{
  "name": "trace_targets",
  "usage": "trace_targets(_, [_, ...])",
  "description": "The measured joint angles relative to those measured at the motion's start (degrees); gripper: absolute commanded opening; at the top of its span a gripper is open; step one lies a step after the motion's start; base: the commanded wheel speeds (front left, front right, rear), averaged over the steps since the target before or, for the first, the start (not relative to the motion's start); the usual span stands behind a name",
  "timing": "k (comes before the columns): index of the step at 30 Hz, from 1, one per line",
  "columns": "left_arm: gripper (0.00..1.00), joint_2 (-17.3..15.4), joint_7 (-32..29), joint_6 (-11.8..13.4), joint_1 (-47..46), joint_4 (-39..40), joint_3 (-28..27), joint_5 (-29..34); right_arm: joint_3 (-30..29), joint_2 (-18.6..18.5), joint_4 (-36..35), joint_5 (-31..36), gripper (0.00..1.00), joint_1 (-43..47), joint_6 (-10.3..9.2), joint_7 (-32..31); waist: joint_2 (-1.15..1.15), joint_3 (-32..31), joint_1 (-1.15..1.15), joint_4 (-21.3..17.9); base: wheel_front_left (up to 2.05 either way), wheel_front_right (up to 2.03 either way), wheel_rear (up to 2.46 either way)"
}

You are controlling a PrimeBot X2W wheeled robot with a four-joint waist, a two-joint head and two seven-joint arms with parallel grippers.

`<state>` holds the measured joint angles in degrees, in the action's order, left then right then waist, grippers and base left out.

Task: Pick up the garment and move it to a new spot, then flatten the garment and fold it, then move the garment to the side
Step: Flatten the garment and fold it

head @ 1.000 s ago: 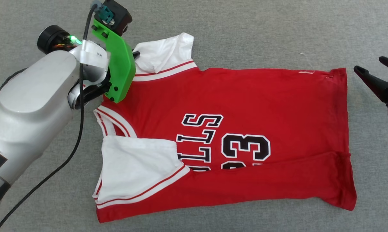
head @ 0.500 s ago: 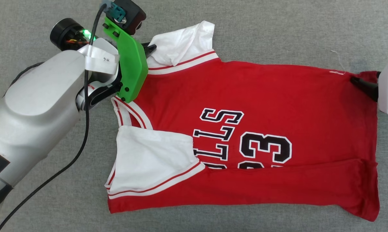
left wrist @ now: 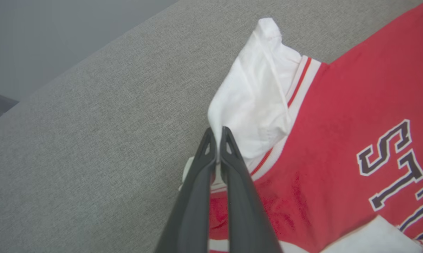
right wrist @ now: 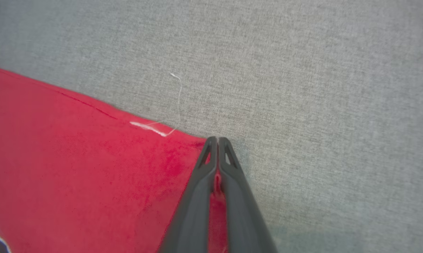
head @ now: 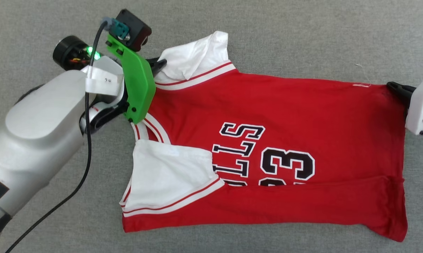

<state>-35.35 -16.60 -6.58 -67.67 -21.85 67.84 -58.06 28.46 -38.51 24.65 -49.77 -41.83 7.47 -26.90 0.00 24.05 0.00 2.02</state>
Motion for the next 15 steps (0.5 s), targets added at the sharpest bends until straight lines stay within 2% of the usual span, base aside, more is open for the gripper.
trace_targets(3, [0.00, -1.1, 0.9, 0.2, 2.8, 1.0, 0.5, -0.8, -0.3, -0.2, -1.5, -2.8, 0.00, 2.9, 0.00, 3.3, 0.00, -2.3, 0.00, 0.0, 0.00, 0.00, 0.00])
trace_targets(7, [0.00, -3.2, 2.6, 1.5, 7.3, 3.5, 1.0, -1.1, 0.1, -1.5, -4.6, -3.0, 0.00, 6.5, 0.00, 7.7, 0.00, -5.4, 0.00, -0.1, 0.00, 0.00, 0.00])
trace_targets(15, [0.00, -6.4, 6.6, 5.0, 18.3, 9.8, 2.6, -2.0, 0.1, -3.8, -11.4, -3.0, 0.00, 17.1, 0.00, 13.0, 0.00, -11.1, 0.00, -0.1, 0.00, 0.00, 0.00])
